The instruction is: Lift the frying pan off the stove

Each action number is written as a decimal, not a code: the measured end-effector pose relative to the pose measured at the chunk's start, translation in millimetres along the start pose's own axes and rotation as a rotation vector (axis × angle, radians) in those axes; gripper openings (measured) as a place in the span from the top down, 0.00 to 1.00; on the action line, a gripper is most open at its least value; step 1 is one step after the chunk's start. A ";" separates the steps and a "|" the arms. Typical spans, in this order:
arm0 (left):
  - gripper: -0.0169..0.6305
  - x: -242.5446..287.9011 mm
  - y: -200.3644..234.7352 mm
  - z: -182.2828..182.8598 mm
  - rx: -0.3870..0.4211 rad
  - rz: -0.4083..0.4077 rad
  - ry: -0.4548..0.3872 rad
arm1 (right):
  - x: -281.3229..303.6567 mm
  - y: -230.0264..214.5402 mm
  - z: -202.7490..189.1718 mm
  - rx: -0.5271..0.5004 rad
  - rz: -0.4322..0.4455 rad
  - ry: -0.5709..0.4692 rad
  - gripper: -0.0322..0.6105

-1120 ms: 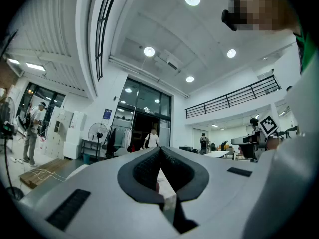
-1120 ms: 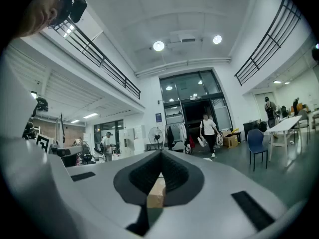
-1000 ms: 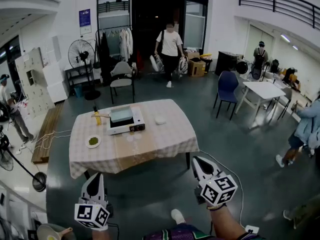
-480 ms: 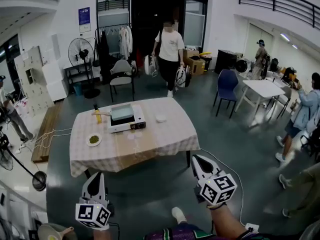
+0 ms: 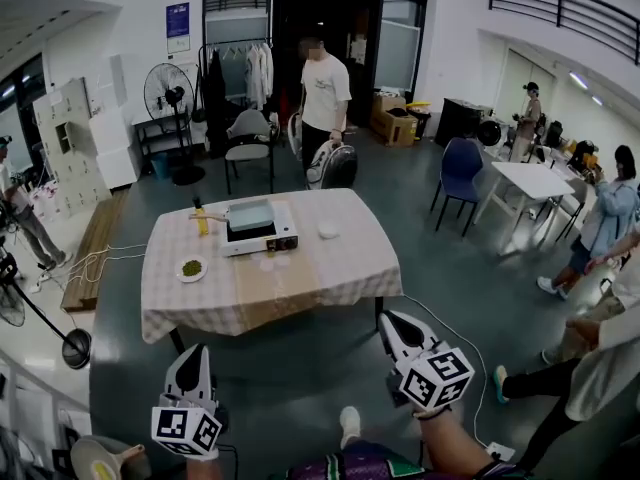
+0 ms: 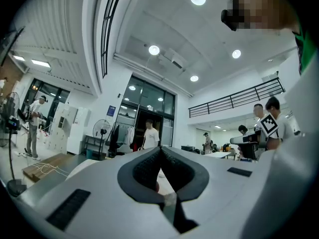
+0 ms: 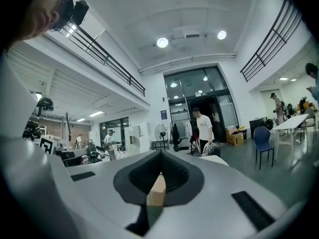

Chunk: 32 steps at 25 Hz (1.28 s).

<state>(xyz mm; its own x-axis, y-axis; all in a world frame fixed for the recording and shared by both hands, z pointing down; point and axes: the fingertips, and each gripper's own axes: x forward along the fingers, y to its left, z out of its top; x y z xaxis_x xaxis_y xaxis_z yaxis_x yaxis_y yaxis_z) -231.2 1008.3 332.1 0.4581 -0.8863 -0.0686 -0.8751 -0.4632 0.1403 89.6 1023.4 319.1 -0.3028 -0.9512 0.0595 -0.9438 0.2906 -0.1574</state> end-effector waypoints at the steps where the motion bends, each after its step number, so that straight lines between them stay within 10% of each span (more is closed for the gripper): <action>1: 0.94 2.1 7.9 -0.1 -0.001 0.004 0.000 | 8.1 2.9 0.0 0.000 0.004 0.004 0.94; 13: 0.94 173.2 106.3 -0.8 0.014 0.067 0.011 | 229.4 -45.9 12.0 0.015 0.103 0.028 0.94; 23: 0.94 576.8 274.0 -37.9 0.011 0.179 0.009 | 678.0 -224.5 29.1 0.044 0.246 0.050 0.94; 32: 0.94 1038.8 419.5 10.0 -0.059 0.128 -0.050 | 1102.9 -416.4 144.8 0.012 0.369 0.030 0.94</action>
<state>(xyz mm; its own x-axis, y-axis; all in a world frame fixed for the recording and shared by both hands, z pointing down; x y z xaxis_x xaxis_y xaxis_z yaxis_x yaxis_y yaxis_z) -124.0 -106.7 309.9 0.3341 -0.9377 -0.0951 -0.9144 -0.3469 0.2086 167.9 -161.7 307.5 -0.6261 -0.7793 0.0258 -0.7691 0.6118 -0.1849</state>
